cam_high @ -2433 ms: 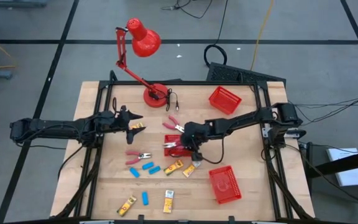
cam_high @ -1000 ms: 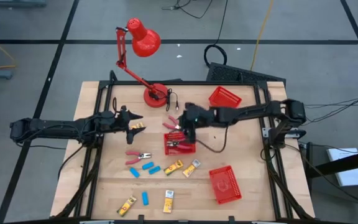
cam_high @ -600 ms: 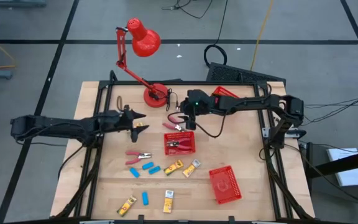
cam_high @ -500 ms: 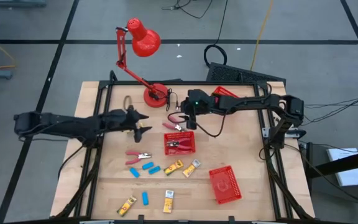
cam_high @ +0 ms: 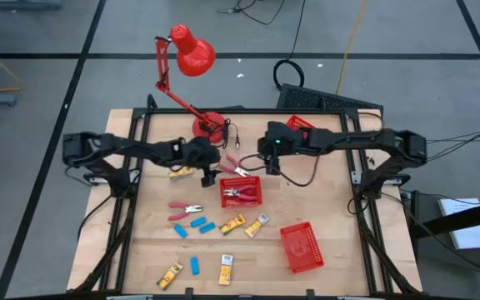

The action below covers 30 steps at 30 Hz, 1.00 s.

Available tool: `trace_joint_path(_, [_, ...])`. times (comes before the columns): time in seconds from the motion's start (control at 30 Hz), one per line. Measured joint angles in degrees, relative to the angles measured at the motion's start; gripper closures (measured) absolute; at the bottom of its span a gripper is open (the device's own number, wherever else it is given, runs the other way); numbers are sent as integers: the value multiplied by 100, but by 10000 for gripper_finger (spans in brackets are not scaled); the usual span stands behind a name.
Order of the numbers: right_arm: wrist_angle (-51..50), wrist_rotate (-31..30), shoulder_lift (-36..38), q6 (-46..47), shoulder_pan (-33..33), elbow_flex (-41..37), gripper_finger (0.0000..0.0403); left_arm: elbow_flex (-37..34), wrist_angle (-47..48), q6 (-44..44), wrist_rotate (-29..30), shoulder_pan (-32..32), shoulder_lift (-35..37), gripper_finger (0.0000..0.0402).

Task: Pick & Place School Supplies
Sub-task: Put the pink hole puncher into the middle red bin

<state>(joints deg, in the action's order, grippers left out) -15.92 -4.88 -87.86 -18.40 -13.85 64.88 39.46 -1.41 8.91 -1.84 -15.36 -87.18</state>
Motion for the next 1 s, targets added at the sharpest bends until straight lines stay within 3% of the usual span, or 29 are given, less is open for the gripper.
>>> trace_joint_path(0.3, [651, -143, 1282, 439, -6, -1371, 183, 562, 373, 494, 58, -91, -1014, 117])
trace_joint_path(0.63, [860, -282, 1533, 806, 16, -1951, 183, 872, 350, 537, -47, -69, -1463, 129])
trace_joint_path(0.8, [931, -282, 1531, 890, 70, -1958, 183, 950, 407, 610, 23, -52, -1482, 202])
trace_joint_path(1.0, [1029, -261, 1533, 918, 85, -1958, 183, 951, 425, 835, 409, 21, -1484, 360])
